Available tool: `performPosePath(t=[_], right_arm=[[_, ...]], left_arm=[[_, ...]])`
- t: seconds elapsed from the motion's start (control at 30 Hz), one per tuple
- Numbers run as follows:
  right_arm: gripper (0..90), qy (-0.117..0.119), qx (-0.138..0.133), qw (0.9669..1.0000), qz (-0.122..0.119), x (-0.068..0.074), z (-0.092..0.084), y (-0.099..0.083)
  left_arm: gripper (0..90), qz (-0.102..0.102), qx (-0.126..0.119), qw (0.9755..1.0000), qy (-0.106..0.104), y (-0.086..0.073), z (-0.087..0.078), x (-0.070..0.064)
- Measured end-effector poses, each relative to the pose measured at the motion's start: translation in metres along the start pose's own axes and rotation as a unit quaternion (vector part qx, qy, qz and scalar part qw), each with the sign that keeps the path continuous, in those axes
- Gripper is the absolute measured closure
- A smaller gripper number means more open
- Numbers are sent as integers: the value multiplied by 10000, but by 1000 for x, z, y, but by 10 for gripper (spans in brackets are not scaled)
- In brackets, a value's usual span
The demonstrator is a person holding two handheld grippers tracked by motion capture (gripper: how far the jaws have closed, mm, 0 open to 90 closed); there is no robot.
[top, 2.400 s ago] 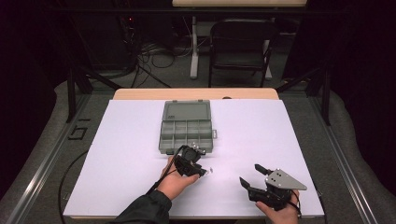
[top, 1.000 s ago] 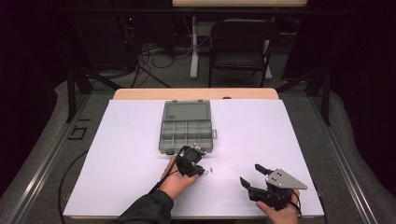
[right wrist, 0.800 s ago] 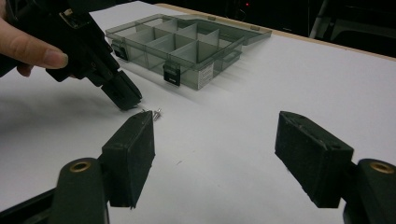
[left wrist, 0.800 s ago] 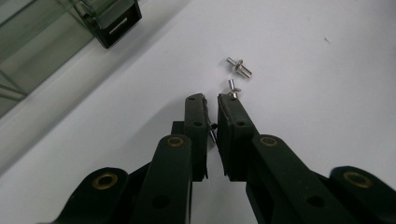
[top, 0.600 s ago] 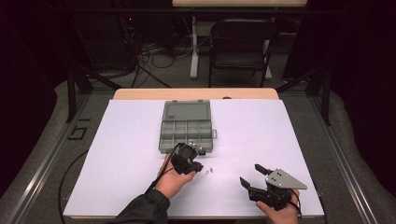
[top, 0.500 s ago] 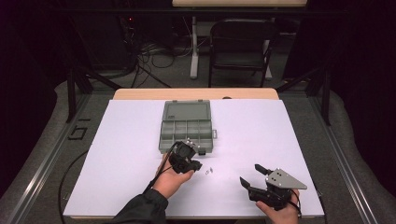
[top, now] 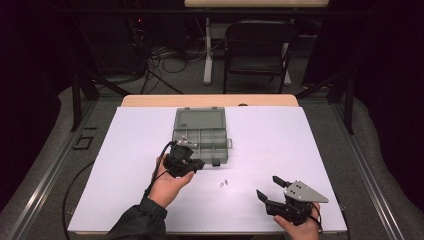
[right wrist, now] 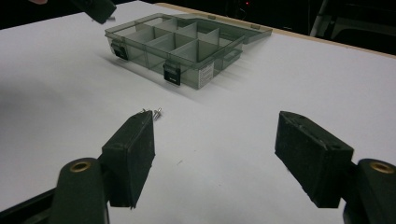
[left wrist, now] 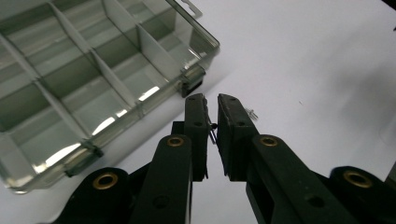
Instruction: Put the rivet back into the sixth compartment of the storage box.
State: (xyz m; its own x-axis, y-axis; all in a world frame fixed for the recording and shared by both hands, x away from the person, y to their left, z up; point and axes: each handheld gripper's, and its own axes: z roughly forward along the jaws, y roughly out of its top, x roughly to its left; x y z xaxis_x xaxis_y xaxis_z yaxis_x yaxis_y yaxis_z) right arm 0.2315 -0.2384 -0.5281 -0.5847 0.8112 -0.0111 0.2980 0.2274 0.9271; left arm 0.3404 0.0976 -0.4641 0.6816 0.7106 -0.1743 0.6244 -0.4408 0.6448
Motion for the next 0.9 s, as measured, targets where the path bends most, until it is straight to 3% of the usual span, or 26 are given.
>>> performPosePath(t=[0.2,0.37,0.7,0.9], right_arm=[[283,10,-28,10000,4,0,1,0],[284,2,-3,10000,0,0,0,0],[283,4,0,10000,7,0,0,0],[283,10,-10,10000,-5,0,1,0]], left_arm=[[829,-201,-310,9991,196,2,-13,11],[830,-216,-509,9976,405,1,-17,17],[829,-320,-967,9924,697,4,-18,25],[829,-398,-972,9917,747,6,-11,32]])
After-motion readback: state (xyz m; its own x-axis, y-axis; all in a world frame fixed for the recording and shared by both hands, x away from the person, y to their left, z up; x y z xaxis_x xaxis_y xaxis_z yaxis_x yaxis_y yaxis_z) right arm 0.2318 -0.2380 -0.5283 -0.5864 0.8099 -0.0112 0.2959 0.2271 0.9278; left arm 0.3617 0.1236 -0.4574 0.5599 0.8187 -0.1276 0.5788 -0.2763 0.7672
